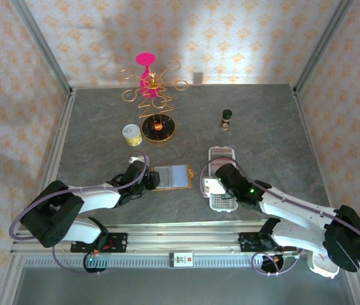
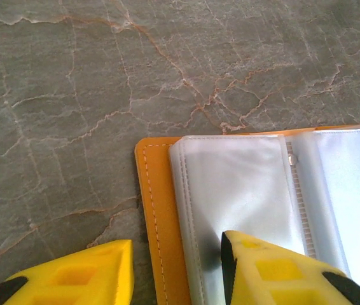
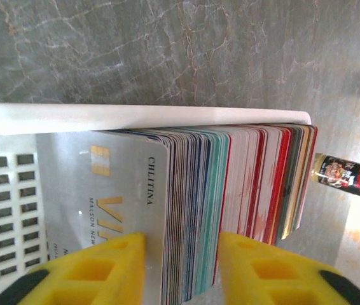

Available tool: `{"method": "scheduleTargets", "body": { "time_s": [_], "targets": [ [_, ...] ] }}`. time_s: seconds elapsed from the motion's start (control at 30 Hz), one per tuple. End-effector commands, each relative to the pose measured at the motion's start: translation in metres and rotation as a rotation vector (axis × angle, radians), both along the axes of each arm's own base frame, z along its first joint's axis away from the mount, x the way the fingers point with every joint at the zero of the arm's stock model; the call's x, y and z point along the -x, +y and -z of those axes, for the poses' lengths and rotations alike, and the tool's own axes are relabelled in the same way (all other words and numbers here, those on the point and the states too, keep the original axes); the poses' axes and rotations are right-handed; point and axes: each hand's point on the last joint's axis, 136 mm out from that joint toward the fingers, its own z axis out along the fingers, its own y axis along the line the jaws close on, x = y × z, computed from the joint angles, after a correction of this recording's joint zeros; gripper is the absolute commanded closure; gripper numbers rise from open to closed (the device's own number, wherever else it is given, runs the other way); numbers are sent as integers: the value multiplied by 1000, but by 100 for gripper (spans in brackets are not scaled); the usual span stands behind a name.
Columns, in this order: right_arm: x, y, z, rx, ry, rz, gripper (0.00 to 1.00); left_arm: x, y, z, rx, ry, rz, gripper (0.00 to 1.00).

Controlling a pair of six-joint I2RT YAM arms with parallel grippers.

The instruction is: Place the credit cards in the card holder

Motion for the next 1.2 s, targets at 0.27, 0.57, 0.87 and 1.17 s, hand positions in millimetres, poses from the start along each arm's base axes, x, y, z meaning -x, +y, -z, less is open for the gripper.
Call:
{"method": "scheduleTargets", "body": {
  "time_s": [0.27,0.57,0.87,1.17],
  "targets": [
    [6,0,9,-10,52,10,40,12,-27,6,84,72,106,61],
    [0,6,13,-9,49,15,26,12,-26,5,85,68,103,61],
    [-7,4,6,16,31,28,60,12,-26,6,86,71,104,62],
    [-3,-2,2,6,13,39,70,12,-27,7,87,74,103,62]
  ]
}}
